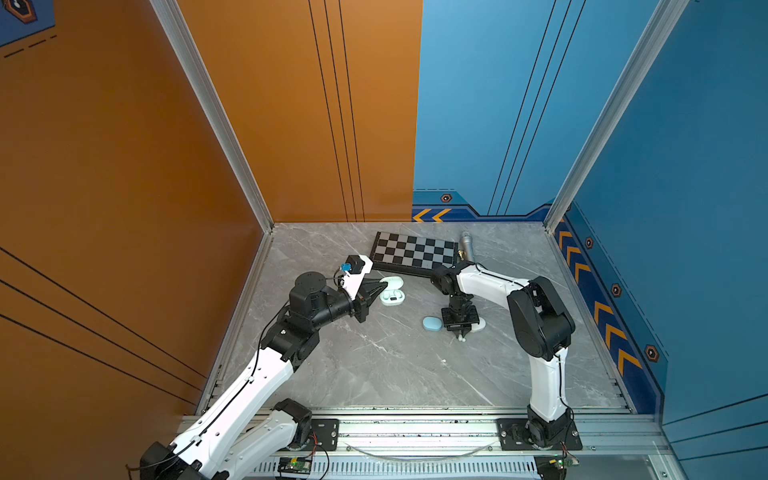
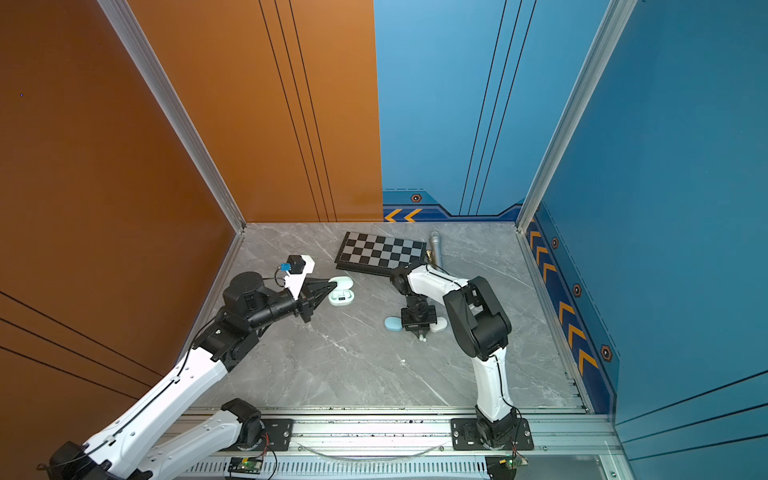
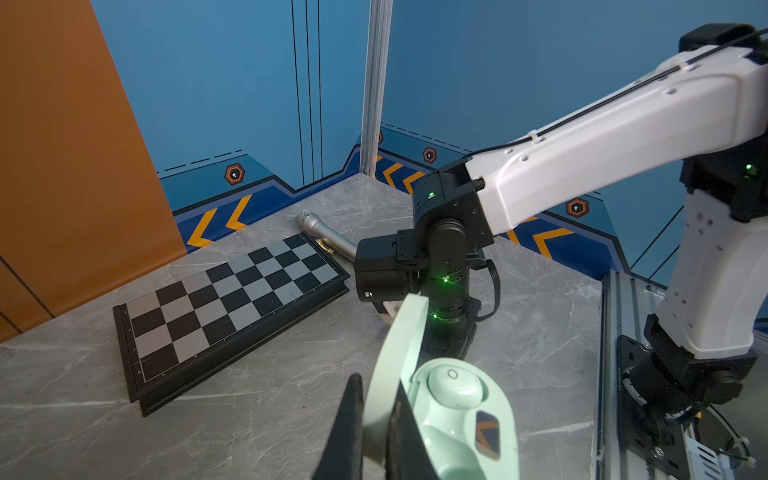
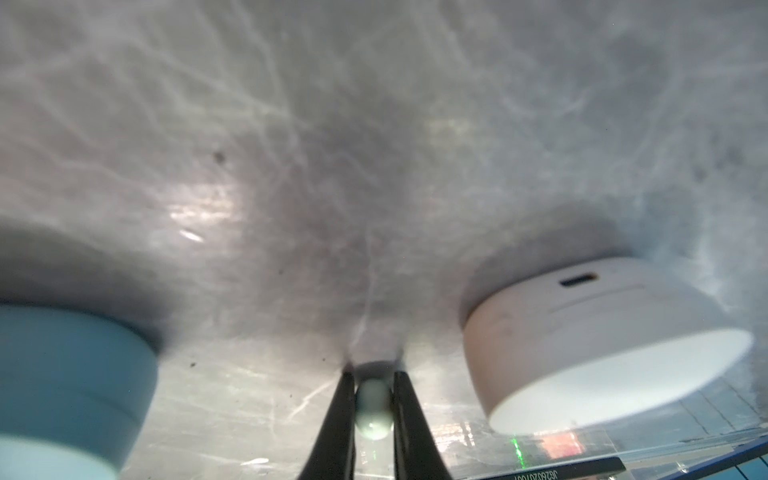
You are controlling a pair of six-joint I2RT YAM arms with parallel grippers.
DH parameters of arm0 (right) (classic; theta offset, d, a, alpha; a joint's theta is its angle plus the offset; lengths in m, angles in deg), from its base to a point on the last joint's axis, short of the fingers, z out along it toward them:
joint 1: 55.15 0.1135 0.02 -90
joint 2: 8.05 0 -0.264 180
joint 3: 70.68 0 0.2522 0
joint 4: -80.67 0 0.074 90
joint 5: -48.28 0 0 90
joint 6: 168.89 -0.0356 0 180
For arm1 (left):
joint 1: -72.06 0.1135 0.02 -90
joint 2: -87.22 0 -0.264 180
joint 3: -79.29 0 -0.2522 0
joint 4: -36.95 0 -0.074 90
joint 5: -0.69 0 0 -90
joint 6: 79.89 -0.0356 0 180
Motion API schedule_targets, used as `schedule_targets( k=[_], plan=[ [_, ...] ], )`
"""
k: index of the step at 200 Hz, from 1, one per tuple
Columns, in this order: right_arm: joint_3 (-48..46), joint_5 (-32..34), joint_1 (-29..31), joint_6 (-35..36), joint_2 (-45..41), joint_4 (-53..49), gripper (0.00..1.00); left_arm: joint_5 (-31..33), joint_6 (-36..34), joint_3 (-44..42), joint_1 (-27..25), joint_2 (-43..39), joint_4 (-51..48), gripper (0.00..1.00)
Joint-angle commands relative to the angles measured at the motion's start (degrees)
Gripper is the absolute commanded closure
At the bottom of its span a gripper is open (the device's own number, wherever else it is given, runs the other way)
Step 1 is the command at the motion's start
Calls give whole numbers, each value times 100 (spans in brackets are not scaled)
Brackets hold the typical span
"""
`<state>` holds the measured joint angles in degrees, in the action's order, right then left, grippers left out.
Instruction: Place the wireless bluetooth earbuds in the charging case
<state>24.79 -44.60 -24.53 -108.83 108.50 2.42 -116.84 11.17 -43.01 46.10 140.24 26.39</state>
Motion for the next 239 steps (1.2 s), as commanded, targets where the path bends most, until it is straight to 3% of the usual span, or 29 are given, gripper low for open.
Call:
schedule_targets(
  k=[1,28,86,116,164,239],
  plan=[
    [-38,55,-145,73,-377,160,89,206,14,74,-134,58,227,100],
    [214,-570,-311,201,-1212,139,90,544,147,-72,-235,219,694,100],
    [967,-2894,-679,364,-2957,116,91,1263,588,-189,-296,856,1831,100],
    [1232,-3823,-503,-189,-3409,765,91,1348,632,-92,-320,1093,2042,100],
    [1514,-3881,241,-1142,-3124,2208,90,1051,640,144,-435,1278,2061,100],
    [2086,-3671,679,-1155,-2204,2555,89,889,670,297,-536,1216,2045,100]
  ],
)
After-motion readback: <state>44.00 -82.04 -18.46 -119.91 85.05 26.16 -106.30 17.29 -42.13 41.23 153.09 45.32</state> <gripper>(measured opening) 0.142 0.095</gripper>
